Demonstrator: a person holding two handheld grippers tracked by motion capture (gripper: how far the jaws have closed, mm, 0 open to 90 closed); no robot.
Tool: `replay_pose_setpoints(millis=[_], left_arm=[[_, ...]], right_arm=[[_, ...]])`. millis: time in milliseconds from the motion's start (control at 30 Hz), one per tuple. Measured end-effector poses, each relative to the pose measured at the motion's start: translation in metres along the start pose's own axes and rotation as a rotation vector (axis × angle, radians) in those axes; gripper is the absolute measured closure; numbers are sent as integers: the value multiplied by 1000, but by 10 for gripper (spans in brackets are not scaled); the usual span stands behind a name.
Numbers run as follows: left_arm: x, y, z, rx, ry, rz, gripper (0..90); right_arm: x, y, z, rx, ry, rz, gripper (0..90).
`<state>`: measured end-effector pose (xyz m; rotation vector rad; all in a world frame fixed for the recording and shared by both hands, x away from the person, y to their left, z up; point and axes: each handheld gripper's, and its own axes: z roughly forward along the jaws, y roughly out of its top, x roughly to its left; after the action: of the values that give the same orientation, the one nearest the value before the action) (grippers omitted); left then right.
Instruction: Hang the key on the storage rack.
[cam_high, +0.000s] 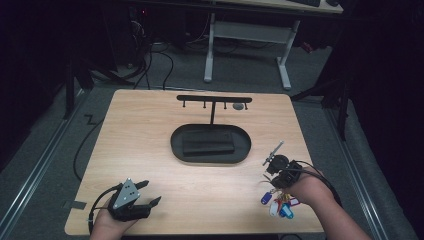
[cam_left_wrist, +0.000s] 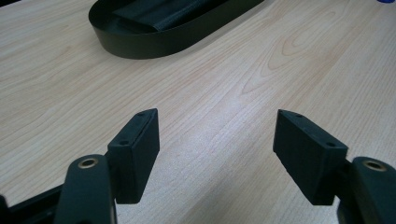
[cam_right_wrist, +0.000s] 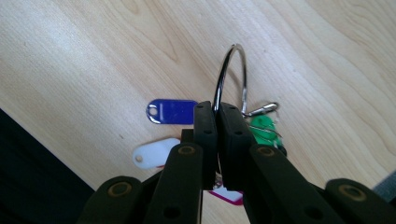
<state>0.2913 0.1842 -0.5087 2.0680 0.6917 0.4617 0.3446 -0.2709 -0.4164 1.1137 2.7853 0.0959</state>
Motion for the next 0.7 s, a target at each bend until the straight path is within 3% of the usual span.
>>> replay_pose_setpoints(millis=[433,700], left_arm=[[0,-1,-2,4,3,3,323],[-1,-1,-1,11,0,13,323]], right_arm=[[-4,-4,-38,-12,-25,0,874],[-5,1,-62,-29,-5,2,875]])
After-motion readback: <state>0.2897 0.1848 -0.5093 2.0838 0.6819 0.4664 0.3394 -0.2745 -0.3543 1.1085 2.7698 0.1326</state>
